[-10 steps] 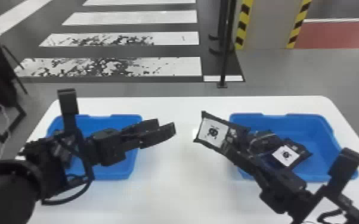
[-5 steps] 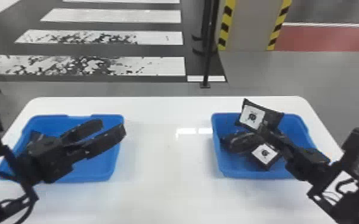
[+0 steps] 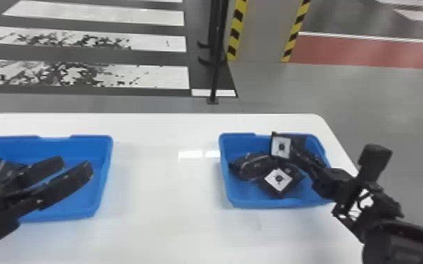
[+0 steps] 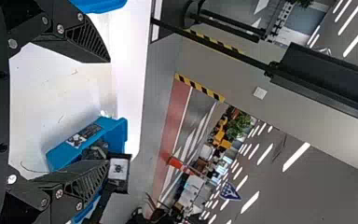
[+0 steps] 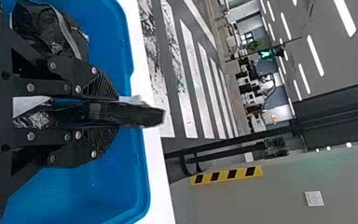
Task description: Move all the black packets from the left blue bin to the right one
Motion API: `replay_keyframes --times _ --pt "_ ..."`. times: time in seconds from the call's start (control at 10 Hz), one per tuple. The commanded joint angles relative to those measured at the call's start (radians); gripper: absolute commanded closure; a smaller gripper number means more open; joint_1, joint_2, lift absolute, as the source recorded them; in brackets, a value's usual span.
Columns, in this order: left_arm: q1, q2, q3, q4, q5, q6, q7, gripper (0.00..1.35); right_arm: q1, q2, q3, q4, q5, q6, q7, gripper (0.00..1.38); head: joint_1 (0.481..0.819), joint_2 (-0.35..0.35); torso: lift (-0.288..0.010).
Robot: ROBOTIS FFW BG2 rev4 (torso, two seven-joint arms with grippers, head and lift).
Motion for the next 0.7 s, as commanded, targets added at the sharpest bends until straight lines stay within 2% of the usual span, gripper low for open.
replay_keyframes --times 0.0,0.1,0.2,0.4,0.6 --pt "0.0 0.0 0.025 -0.005 -0.005 -0.013 0.006 0.31 0.044 0.012 -0.002 -0.039 0.0 -0.031 -0.014 0.25 0.695 -0.134 -0.139" --pt "0.0 0.0 0.049 -0.005 -0.013 -0.015 0.009 0.31 0.123 0.034 -0.002 -0.15 0.016 -0.058 -0.057 0.07 0.695 -0.126 -0.139" --pt "0.003 0.0 0.075 -0.005 -0.023 -0.013 0.009 0.31 0.209 0.06 -0.002 -0.245 0.018 -0.089 -0.093 0.1 0.695 -0.119 -0.139" --pt "0.003 -0.002 0.121 -0.005 -0.058 -0.01 0.016 0.31 0.346 0.1 0.004 -0.353 0.018 -0.166 -0.102 0.11 0.695 -0.082 -0.139" --pt "-0.007 -0.002 0.191 -0.003 -0.13 0.017 0.029 0.31 0.464 0.107 0.022 -0.454 0.012 -0.21 -0.11 0.12 0.695 -0.034 -0.139"
